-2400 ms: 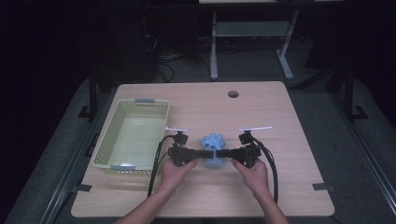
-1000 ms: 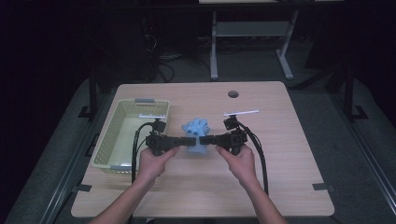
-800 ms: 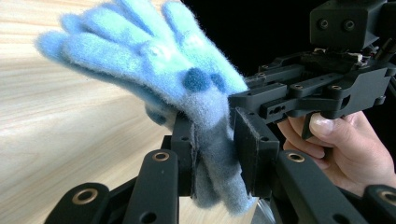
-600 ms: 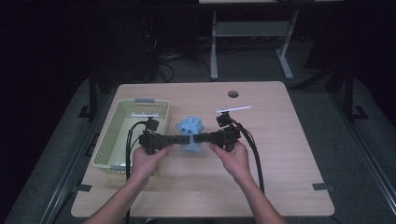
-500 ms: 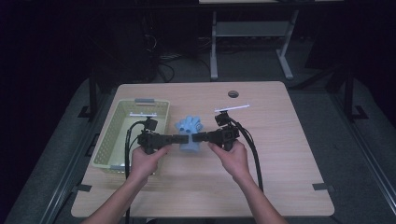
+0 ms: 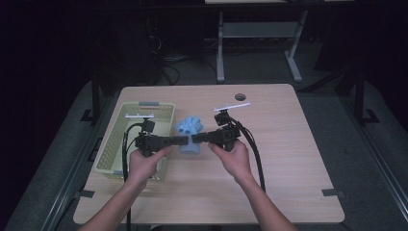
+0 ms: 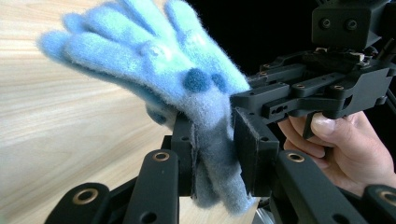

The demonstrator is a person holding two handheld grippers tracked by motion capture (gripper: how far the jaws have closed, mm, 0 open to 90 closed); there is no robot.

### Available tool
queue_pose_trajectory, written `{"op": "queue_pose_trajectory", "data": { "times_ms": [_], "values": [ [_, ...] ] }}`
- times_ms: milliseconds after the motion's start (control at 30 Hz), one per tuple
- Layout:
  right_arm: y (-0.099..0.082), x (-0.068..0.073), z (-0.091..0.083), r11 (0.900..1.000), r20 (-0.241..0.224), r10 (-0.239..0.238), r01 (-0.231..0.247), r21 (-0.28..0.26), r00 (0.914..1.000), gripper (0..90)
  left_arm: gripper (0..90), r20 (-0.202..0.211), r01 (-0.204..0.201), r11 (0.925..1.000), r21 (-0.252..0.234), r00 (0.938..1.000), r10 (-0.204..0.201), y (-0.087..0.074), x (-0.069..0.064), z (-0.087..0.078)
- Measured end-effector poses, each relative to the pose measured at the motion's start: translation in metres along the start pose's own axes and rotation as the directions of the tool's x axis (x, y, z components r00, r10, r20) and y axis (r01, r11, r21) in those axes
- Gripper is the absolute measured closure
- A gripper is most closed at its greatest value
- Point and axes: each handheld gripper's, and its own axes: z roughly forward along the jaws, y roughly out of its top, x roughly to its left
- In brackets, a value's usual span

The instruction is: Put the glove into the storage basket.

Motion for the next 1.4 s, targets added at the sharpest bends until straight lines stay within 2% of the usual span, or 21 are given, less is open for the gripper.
{"op": "queue_pose_trajectory", "data": {
  "times_ms": [333,800,1067,1400],
  "values": [
    [0.009,0.005,0.016,0.9999,-0.019,-0.014,0.014,0.004,0.9997,78.9,69.9,-0.017,0.01,0.9997,-0.02,0.9998,-0.011,0.002,0.007,-0.016],
    [0.02,0.02,0.039,0.9992,-0.039,-0.037,0.038,0.012,0.9985,78.9,70.0,-0.031,0.015,0.9991,-0.039,0.9994,-0.016,0.002,0.018,-0.044],
    [0.023,0.026,0.052,0.9988,-0.056,-0.046,0.047,0.016,0.9974,78.9,70.1,-0.039,0.011,0.9992,-0.038,0.9991,-0.013,0.003,0.025,-0.057],
    [0.025,0.028,0.071,0.9989,-0.08,-0.038,0.04,0.023,0.9961,78.8,70.8,-0.074,0.008,0.9996,-0.028,0.9972,-0.01,0.001,0.033,-0.068]
  ]
}}
